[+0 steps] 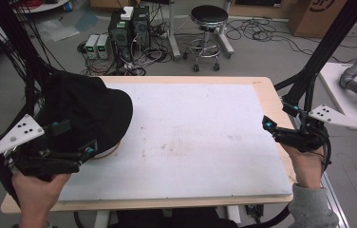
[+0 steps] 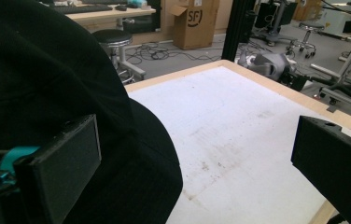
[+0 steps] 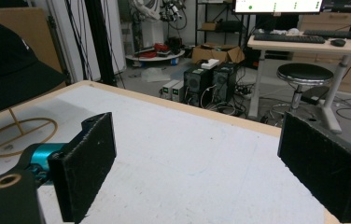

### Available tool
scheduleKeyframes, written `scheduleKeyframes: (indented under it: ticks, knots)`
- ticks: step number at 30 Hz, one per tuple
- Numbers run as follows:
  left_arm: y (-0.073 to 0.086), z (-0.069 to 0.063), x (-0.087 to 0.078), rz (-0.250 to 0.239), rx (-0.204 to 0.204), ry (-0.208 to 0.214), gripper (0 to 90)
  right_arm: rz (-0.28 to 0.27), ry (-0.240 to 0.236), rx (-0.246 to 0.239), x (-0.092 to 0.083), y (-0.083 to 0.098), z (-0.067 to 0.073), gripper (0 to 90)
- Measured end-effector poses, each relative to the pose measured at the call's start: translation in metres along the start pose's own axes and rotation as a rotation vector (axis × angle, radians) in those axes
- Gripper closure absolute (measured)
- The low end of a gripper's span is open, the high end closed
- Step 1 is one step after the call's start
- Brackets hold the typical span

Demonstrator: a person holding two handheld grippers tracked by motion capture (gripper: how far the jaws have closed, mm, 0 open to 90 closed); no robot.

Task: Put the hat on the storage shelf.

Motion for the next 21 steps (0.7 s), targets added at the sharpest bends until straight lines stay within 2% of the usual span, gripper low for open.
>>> scheduleKeyframes:
  ticks: [8,21]
  knots:
    - [0.002,0.001,-0.002,0.002,-0.004,-0.008,1.8,0.015,-0.011,0.001,0.009,0.002,-0.001,11.1]
    - [0.002,0.004,-0.005,0.001,-0.008,-0.016,1.8,0.02,-0.009,0.001,0.012,0.003,-0.002,11.1]
Point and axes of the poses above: each handheld gripper's, and its own axes: x roughly forward along the jaws, y roughly out of its underside, z roughly to its left, the point moved 6 cm from there along x, roughly forward along the jaws, and after that the axes turned 13 degrees about -y, right-handed, at the moved point
